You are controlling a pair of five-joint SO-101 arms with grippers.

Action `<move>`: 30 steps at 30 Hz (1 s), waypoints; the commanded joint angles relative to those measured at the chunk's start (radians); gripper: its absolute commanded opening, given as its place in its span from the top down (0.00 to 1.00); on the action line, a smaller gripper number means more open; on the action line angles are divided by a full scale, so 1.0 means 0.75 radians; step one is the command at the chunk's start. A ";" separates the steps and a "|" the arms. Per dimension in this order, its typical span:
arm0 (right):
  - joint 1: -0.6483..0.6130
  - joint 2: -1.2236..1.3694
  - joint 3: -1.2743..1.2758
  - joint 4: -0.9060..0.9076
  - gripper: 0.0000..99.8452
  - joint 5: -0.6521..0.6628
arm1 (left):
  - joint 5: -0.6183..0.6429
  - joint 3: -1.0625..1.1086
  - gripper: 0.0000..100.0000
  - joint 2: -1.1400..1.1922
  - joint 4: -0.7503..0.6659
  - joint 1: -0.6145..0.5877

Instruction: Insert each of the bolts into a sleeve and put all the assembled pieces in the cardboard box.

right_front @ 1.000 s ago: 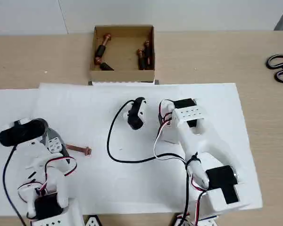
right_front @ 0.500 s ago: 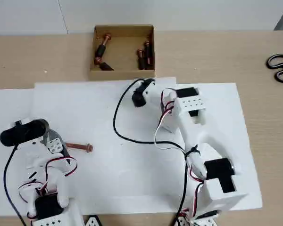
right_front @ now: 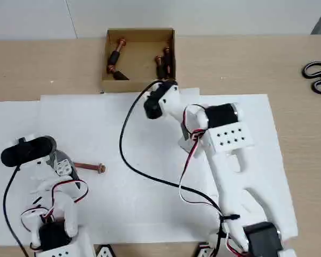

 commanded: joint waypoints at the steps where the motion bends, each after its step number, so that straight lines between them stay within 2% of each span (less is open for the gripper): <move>1: 0.109 -0.079 -0.061 0.103 1.00 -0.074 | 0.012 -0.066 0.99 -0.006 0.119 0.082; 4: 0.257 -0.095 -0.041 0.173 0.99 -0.076 | 0.012 -0.069 0.99 -0.006 0.209 0.129; 10: 0.529 -0.222 0.188 0.177 0.99 -0.043 | 0.006 -0.124 0.99 0.025 0.215 0.182; 15: 0.674 -0.412 0.446 0.124 0.99 -0.016 | 0.006 -0.263 0.99 0.270 0.223 0.252; 20: 0.723 -0.617 0.673 0.093 0.99 -0.016 | -0.068 -0.611 0.99 0.732 0.215 0.248; 22: 0.729 -0.690 0.734 0.091 0.99 -0.016 | -0.074 -0.815 0.99 0.959 0.276 0.250; 26: 0.731 -0.783 0.759 0.073 1.00 -0.025 | -0.072 -1.257 0.99 1.457 0.477 0.233; 30: 0.731 -0.799 0.759 0.069 1.00 -0.027 | -0.076 -1.670 0.99 1.923 0.829 0.137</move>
